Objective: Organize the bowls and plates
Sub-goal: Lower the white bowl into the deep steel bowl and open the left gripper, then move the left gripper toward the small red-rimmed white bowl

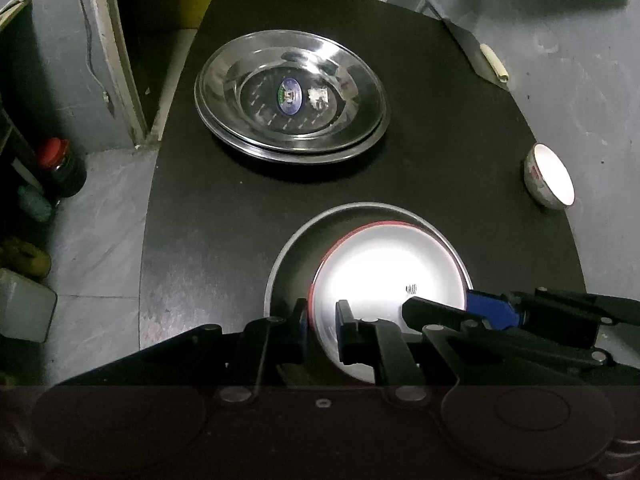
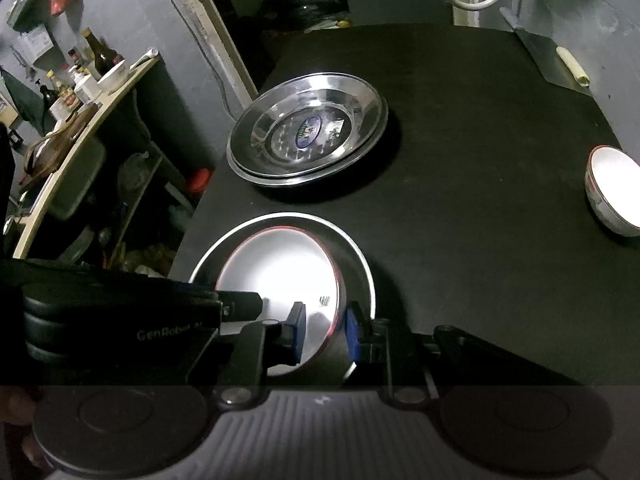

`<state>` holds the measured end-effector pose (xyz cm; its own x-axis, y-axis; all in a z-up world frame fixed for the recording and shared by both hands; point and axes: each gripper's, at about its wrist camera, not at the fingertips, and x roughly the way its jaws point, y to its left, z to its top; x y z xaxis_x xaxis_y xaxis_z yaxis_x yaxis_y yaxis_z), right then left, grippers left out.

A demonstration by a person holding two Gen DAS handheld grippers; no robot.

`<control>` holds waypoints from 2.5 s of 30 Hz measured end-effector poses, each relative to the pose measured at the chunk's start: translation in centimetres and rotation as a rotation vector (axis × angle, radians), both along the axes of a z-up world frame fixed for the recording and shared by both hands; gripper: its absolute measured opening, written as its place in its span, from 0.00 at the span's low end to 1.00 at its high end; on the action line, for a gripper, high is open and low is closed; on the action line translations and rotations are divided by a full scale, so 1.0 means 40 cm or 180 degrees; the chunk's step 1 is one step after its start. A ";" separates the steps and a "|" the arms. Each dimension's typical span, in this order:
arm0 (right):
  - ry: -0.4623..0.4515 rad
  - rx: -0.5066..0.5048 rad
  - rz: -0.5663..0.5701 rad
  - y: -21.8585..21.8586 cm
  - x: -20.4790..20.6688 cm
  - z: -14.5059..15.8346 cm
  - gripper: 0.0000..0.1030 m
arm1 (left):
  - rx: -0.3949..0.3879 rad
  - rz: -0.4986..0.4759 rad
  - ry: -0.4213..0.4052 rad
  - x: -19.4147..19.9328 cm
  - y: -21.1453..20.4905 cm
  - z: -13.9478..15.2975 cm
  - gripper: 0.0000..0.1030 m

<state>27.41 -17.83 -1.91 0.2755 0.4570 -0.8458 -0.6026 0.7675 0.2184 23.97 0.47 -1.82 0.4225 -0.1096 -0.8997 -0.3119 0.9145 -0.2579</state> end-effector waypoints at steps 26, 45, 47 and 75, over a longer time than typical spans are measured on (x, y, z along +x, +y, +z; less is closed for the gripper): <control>-0.0132 -0.0032 -0.0127 -0.001 -0.016 0.020 0.27 | -0.0138 -0.0171 -0.0206 -0.038 0.026 0.040 0.32; -0.0735 0.0172 -0.0526 -0.104 -0.099 0.130 0.59 | -0.0002 -0.0282 -0.0782 -0.113 0.020 0.123 0.75; -0.0782 0.0172 -0.0609 -0.117 -0.102 0.138 0.64 | 0.0040 -0.0294 -0.0849 -0.119 0.018 0.134 0.82; -0.1064 0.0316 -0.1852 -0.362 -0.001 0.071 1.00 | 0.0664 -0.0657 -0.1550 0.099 -0.131 0.244 0.99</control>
<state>27.36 -32.33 0.91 0.7394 0.2263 -0.6341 -0.1449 0.9732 0.1783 27.94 -4.76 7.94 0.7827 -0.0748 -0.6179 -0.0115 0.9909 -0.1344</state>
